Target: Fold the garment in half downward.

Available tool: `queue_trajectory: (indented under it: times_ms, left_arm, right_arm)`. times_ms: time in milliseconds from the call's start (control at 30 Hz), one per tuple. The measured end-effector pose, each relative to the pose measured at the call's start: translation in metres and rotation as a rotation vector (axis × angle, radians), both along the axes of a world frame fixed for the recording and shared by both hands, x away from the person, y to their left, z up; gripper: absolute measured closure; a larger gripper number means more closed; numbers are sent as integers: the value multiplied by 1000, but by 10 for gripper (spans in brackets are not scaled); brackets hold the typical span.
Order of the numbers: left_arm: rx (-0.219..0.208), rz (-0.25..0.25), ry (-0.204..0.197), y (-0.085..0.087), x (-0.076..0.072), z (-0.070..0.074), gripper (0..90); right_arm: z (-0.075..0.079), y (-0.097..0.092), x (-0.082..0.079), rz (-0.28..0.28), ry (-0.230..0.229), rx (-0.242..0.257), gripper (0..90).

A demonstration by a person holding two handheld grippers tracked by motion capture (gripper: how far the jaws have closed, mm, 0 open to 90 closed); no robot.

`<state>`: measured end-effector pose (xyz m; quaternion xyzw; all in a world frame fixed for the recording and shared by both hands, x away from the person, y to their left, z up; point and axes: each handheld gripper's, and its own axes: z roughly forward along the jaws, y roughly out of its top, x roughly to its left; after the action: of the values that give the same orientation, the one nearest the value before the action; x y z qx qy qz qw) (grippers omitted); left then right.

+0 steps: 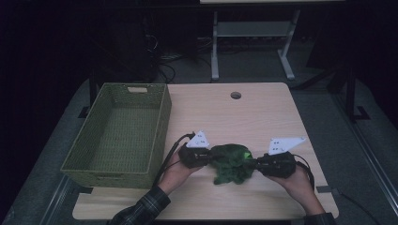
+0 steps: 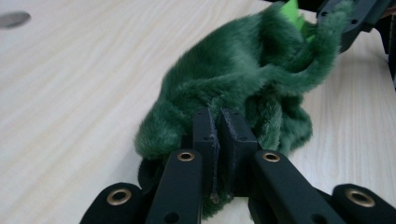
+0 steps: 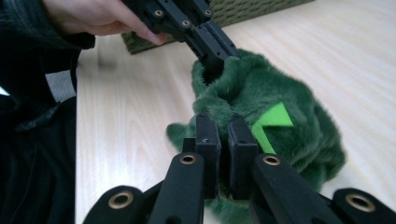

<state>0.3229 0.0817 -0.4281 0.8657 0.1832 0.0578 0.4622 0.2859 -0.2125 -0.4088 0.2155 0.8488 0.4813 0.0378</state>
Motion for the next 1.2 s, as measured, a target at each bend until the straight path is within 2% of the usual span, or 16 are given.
queue_trajectory:
  times_ms: [67, 133, 233, 367, 467, 500, 600, 733, 800, 833, 933, 1067, 1200]
  left_arm:
    - [8, -6, 4, 1, -3, -3, 832]
    - [25, -12, -1, 2, -7, -4, 832]
    - [47, -15, -12, 4, -9, -6, 843]
    - [33, -29, -14, 3, -9, -6, 854]
    - [47, -48, -35, -2, -11, -4, 861]
    - [49, -49, -37, -3, -12, -4, 863]
    - [61, -56, -49, -4, -12, -4, 866]
    - [63, -60, -51, -3, -11, -4, 867]
    - [65, -59, -51, -3, -10, -4, 867]
    - [64, -58, -49, -3, -10, -5, 867]
    - [65, -56, -48, -3, -10, -5, 867]
    - [66, -57, -46, -3, -9, -6, 866]
    - [71, -62, -43, -4, -9, -7, 866]
  right_arm:
    - [-7, 3, -9, 12, 11, -26, 854]
    - [-9, 4, -11, 17, 10, -36, 854]
    - [-19, 6, -16, 21, 14, -97, 850]
    - [-31, 1, -15, 9, 47, -117, 834]
    - [-29, -2, -17, -2, 29, -106, 720]
    - [-25, -3, -17, -2, 22, -88, 673]
    - [-14, -9, -20, -23, -6, -54, 624]
    - [-2, -21, -22, -67, -42, -22, 607]
    - [1, -27, -17, -102, -42, -20, 609]
    - [1, -30, -10, -137, -32, -32, 617]
    - [-8, -34, 9, -183, 17, -56, 621]
    - [-20, -21, 24, -146, 74, -51, 598]
    - [-25, -1, 22, -107, 82, -102, 562]
